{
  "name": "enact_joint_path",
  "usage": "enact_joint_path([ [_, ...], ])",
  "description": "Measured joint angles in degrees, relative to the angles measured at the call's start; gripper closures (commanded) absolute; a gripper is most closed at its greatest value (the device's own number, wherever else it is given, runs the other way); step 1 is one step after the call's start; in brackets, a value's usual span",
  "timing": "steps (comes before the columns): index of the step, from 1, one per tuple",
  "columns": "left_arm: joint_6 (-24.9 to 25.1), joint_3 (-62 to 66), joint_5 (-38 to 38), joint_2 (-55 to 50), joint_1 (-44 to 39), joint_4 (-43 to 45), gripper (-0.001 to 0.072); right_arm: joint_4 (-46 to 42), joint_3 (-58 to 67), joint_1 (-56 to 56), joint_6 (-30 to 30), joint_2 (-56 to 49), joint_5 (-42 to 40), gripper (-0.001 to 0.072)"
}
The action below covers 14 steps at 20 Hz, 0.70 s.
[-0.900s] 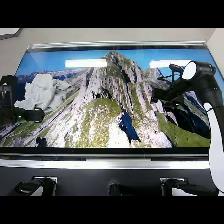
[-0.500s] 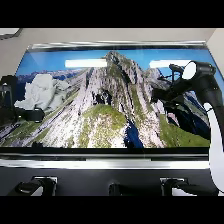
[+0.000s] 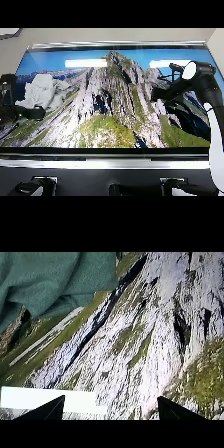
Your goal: Fold the shirts.
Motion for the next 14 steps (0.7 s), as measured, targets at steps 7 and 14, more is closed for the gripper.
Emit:
enact_joint_path([
  [7,-0.61,-0.04,26.84,-1.44,0.0,-1.88,-0.0006,0.07,0.0,0.0,0.17,0.0,-7.72,0.0011],
  [14,-1.11,11.34,35.58,-18.51,4.52,-1.92,0.0039,0.09,0.0,0.0,0.17,0.0,-15.82,0.0011],
])
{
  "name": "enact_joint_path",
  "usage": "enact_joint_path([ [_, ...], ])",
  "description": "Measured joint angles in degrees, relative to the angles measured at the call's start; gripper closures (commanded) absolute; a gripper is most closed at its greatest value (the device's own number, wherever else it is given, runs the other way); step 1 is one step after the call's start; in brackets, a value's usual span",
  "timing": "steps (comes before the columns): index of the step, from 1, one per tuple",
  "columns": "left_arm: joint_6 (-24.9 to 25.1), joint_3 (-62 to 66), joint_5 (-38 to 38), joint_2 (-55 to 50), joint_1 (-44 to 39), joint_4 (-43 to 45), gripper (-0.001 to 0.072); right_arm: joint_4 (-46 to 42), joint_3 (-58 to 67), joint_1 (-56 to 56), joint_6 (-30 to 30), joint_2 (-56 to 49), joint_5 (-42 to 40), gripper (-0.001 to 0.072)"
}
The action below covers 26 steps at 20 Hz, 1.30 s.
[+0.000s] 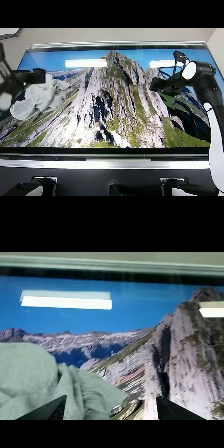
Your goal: Fold the shirts.
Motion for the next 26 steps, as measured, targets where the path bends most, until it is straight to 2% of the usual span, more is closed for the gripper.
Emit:
enact_joint_path([
  [3,-1.64,18.43,-16.37,-18.08,6.29,-2.73,0.0025,0.61,0.0,0.0,0.0,-0.02,0.7,0.0011],
  [4,-2.03,24.65,-22.51,-24.06,8.26,-4.66,-0.0013,0.81,0.0,0.0,0.0,-0.07,1.62,0.0011],
  [7,-2.73,38.66,-38.36,-39.65,12.92,-12.0,-0.0013,1.55,0.0,0.0,0.02,-0.07,4.24,0.0011],
  [11,-2.93,45.11,-46.75,-50.42,14.69,-17.81,-0.0009,2.6,0.0,0.0,0.0,-0.07,6.19,0.0011],
  [12,-2.91,45.77,-47.54,-51.95,14.86,-18.6,0.005,2.86,0.0,0.0,0.0,-0.07,6.43,0.0011],
  [13,-2.84,46.27,-48.26,-53.13,14.93,-19.15,0.0376,3.23,0.0,0.0,0.0,-0.07,6.6,0.0011],
  [14,-2.69,46.64,-49.07,-53.94,14.99,-19.69,0.0648,3.58,0.0,0.0,0.02,-0.07,6.78,0.0011],
  [17,-0.83,47.1,-50.18,-53.81,15.15,-23.74,0.0671,4.55,0.02,0.0,-0.61,0.02,6.82,0.0012],
  [19,2.38,47.3,-48.26,-50.51,15.15,-28.55,0.0671,4.59,0.13,0.0,-2.16,0.7,6.23,0.0013],
  [23,9.86,47.45,-43.58,-37.22,12.87,-38.38,0.0672,0.44,2.58,0.0,-3.93,4.92,3.67,0.0015],
  [26,14.05,47.47,-42.6,-24.57,7.28,-42.03,0.0672,-4.22,5.77,0.0,-4.35,10.19,3.21,0.0015],
])
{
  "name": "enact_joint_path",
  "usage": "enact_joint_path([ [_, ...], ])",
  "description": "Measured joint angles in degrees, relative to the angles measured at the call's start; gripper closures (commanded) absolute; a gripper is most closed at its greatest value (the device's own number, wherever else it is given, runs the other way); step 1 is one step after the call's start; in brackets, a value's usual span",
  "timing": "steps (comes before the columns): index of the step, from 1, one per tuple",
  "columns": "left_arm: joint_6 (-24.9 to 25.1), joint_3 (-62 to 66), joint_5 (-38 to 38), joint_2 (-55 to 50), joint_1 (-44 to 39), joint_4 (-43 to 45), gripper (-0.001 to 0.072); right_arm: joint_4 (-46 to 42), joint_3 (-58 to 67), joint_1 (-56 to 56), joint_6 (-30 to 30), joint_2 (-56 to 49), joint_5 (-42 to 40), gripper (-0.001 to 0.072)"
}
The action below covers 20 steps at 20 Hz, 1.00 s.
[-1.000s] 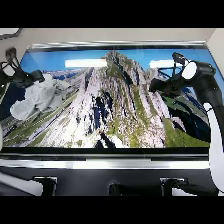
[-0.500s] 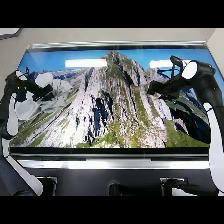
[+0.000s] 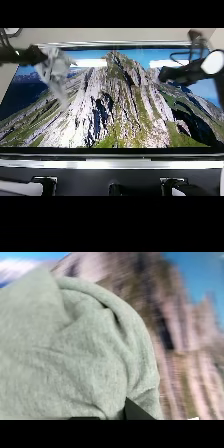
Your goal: Fold the shirts.
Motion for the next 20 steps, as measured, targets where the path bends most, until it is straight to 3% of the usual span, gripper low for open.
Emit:
enact_joint_path([
  [6,1.22,-2.45,0.09,15.93,-17.03,0.96,0.0671,-3.89,2.95,0.0,-0.09,13.09,5.57,0.0015],
  [12,0.17,-13.18,-1.11,13.33,-28.35,6.78,0.067,-4.7,2.12,0.0,1.95,17.18,21.55,0.0019],
  [13,0.15,-15.69,-1.18,11.08,-29.73,7.08,0.0642,-4.76,0.98,0.0,2.14,16.7,23.12,0.0019],
  [14,0.2,-17.59,-1.14,8.59,-30.86,7.26,0.0364,-4.79,-0.57,0.0,2.25,15.98,23.98,0.0019],
  [15,0.17,-19.26,-1.11,5.46,-31.89,7.32,0.0021,-4.76,-2.32,0.0,2.4,15.08,24.02,0.0019],
  [20,0.02,-21.29,-2.45,-4.48,-30.6,6.36,0.0007,-2.05,-11.08,0.0,2.27,5.68,19.26,0.0018],
])
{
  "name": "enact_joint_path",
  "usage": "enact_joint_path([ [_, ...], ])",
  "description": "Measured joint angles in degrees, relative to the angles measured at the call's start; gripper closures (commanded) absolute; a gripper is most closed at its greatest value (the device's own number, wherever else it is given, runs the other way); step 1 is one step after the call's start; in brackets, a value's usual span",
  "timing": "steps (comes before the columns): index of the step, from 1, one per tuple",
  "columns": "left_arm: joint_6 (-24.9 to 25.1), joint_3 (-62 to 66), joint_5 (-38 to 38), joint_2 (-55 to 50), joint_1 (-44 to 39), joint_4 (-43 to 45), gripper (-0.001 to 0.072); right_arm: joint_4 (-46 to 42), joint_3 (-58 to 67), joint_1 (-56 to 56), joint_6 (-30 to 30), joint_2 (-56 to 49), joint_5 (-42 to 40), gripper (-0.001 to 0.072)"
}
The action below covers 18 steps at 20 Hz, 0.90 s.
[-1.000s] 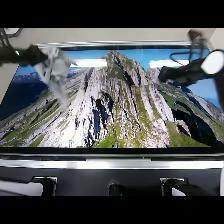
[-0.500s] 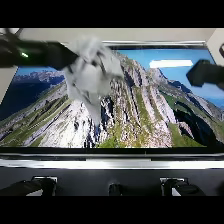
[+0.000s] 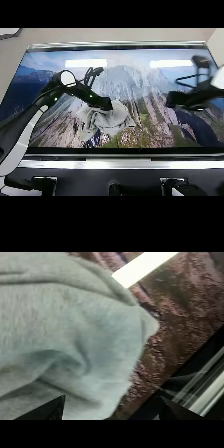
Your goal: Fold the shirts.
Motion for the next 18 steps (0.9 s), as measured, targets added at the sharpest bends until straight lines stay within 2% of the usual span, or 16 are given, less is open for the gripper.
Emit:
enact_joint_path([
  [4,0.0,-2.08,-6.71,1.2,8.9,4.9,0.0008,6.16,-2.4,0.0,-3.82,-10.49,-1.55,0.0017],
  [7,0.42,-14.32,-8.5,5.99,13.62,5.9,0.0008,11.45,-2.95,-0.02,-6.12,-17.51,-2.14,0.0016],
  [10,2.84,-29.79,-2.97,10.43,14.95,0.55,0.001,17.79,-3.19,0.13,-8.11,-23.26,-3.67,0.0001],
  [13,5.57,-39.87,4.07,11.52,13.86,-5.99,0.0012,20.46,-3.26,1.38,-9.62,-27.67,-5.6,-0.0006],
  [16,6.69,-43.87,8.87,10.56,12.2,-10.05,0.0232,21.38,-3.28,3.87,-11.06,-31.02,-7.19,-0.0006],
  [17,6.75,-44.61,10.43,10.23,11.85,-11.15,0.0335,21.55,-3.3,4.5,-11.28,-31.85,-7.78,-0.0004],
  [18,6.64,-45.07,12.07,10.01,11.61,-11.69,0.0515,21.77,-3.28,5.11,-11.5,-32.57,-8.76,-0.0002],
])
